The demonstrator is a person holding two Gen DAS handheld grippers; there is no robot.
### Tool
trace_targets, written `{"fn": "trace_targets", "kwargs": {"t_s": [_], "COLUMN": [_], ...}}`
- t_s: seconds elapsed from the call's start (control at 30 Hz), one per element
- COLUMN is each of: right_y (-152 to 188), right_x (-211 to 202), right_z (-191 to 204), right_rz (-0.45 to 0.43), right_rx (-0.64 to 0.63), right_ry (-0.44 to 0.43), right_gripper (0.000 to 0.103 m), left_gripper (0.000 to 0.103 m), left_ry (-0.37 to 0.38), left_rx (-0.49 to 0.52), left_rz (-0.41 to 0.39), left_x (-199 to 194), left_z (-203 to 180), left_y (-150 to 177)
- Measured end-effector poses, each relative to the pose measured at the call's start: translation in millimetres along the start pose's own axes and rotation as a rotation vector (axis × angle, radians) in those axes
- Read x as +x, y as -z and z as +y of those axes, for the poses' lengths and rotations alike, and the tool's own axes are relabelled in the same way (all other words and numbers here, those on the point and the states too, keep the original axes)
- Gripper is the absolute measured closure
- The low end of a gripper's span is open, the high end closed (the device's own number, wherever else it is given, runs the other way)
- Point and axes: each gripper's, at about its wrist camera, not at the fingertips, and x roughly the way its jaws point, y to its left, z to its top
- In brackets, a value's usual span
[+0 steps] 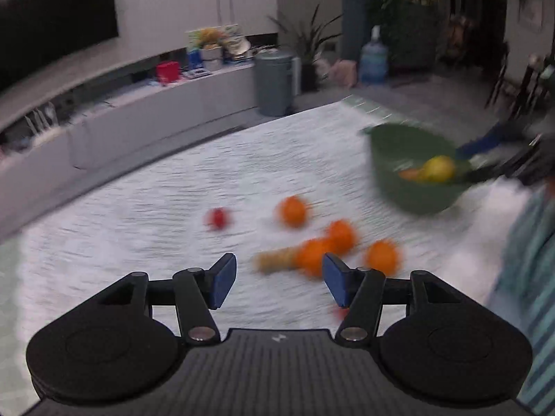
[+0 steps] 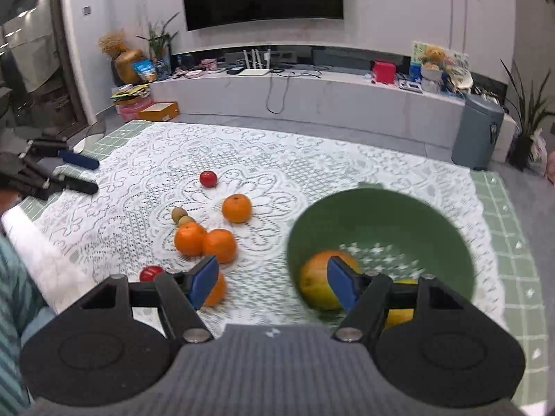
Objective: Organize fruits
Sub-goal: 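Withdraw both grippers from the colander back toward the remaining fruit, then grasp the small red tomato with the left gripper while the right gripper grasps an orange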
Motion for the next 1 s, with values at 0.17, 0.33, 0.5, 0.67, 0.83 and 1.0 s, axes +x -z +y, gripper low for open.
{"fn": "trace_targets", "kwargs": {"t_s": [0.17,0.33,0.5,0.67,0.83,1.0], "right_y": [14,30,40,50,54,57], "right_x": [16,31,47,64,78,93], "right_z": [29,48,61,73,75,79], "right_rz": [-0.039,-0.052,-0.055,-0.04,-0.029,-0.002], "right_rx": [0.053,0.135,0.145,0.121,0.113,0.073], "right_ry": [0.056,0.083,0.118,0.137,0.119,0.131], "right_gripper": [0.036,0.036,0.038,0.041,0.043,0.046], "left_gripper": [0.036,0.038,0.042,0.044,0.051,0.056], "left_ry": [0.043,-0.032,-0.082,-0.106,-0.126,-0.144], "left_rx": [-0.073,-0.103,-0.12,-0.102,-0.113,-0.096], "left_rz": [-0.017,-0.015,0.01,0.028,0.031,0.028], "left_x": [19,42,64,78,83,84], "left_z": [-39,-51,-52,-59,-62,-67], "left_y": [18,42,60,70,74,77]}}
